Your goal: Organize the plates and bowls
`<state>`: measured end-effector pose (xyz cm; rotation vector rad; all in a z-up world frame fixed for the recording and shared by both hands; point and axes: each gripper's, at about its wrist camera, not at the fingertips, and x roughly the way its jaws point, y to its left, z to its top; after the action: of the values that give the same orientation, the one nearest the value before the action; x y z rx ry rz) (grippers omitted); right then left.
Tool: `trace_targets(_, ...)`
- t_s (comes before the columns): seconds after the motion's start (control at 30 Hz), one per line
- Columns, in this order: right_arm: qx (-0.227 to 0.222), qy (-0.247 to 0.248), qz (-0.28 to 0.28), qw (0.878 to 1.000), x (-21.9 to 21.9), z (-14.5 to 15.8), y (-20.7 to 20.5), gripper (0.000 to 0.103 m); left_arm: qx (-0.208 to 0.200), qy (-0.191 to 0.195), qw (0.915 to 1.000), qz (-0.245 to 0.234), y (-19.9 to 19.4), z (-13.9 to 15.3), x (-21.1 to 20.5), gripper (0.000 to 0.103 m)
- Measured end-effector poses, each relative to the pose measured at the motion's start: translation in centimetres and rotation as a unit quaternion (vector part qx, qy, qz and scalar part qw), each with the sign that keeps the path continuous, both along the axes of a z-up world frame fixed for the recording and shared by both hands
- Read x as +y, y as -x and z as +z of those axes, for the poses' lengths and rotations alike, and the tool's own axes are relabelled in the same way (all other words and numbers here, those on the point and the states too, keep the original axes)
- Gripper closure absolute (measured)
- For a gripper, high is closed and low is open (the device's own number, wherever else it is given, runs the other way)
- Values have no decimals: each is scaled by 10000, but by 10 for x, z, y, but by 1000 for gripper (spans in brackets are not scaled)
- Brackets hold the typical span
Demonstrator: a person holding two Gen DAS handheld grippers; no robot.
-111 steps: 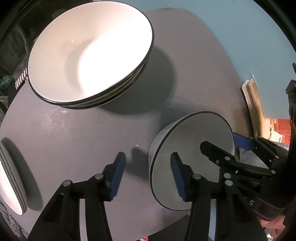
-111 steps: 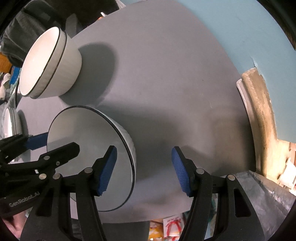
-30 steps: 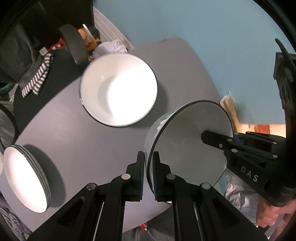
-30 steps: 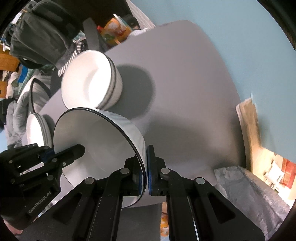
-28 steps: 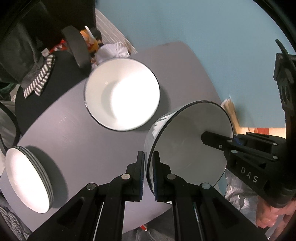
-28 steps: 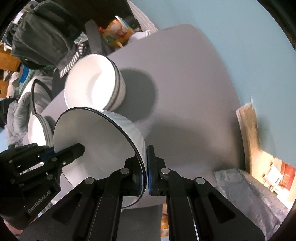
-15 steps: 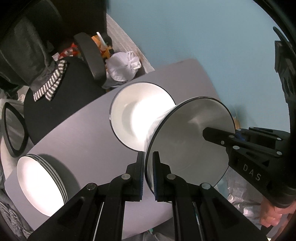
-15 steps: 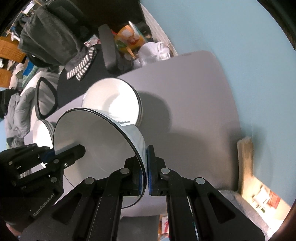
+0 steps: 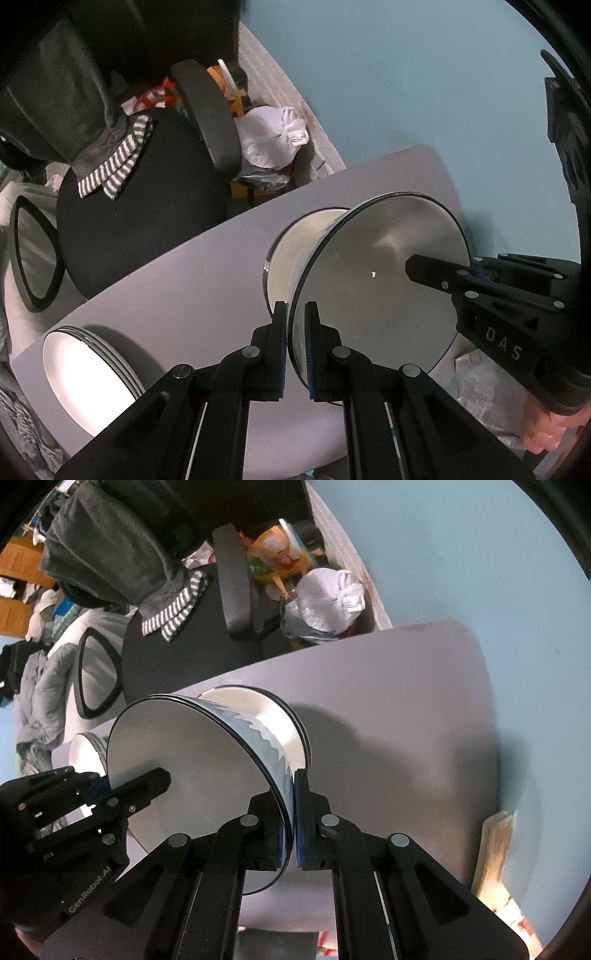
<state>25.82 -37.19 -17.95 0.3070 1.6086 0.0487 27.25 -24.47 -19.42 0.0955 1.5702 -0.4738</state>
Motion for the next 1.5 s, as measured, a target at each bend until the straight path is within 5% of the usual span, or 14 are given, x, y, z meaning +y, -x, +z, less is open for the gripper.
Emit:
trace_targets(0.73,320,-32,145,9994,5,-27,-15,97,118,-264,9996,39,-7,-21,-5,95)
trace_targets(1.17,296,11,167,9994,8,-12,-20,71,189,-324,9993,74,-8,-27,-3,91)
trace_targets(1.4,145,92,285,9994,9,-1,-26,70,85,-298,9995,20,-7,-20,-2,91)
trace_targets(1.5,32,222,354,9991,12,4,-25,52,-18,-316,9995,23,-3,-14,2,74)
